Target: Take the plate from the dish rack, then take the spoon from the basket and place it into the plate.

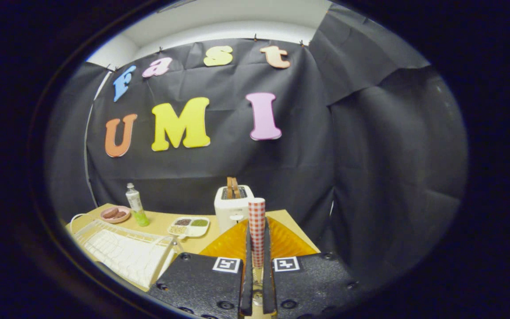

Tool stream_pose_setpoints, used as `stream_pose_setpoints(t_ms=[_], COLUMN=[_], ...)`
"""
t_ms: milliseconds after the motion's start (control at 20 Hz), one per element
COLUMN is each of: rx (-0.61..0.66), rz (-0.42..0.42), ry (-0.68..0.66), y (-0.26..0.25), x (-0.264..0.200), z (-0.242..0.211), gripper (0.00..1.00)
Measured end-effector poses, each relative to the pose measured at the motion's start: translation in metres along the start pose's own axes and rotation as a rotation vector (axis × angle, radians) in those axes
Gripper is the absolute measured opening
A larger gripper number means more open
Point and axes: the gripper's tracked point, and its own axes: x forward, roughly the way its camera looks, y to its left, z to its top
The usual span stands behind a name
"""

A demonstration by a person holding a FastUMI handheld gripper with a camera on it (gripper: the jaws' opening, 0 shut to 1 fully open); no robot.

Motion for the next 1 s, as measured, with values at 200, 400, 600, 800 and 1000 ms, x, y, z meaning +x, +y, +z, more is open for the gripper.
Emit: stream_pose_setpoints(t_ms=[200, 400, 600, 800, 1000], rx=[0.026, 0.036, 0.043, 0.030, 0.063], rz=[0.100, 0.189, 0.247, 0.306, 0.298], ry=[-0.048, -0.091, -0.056, -0.057, -0.048], y=[0.054, 0.117, 0.176, 0.232, 0.269], x=[-0.073, -0.148, -0.210, -0.253, -0.268], z=[0.034, 0.055, 0.043, 0.019, -0.035], gripper=[0.14, 0.14, 0.14, 0.14, 0.14])
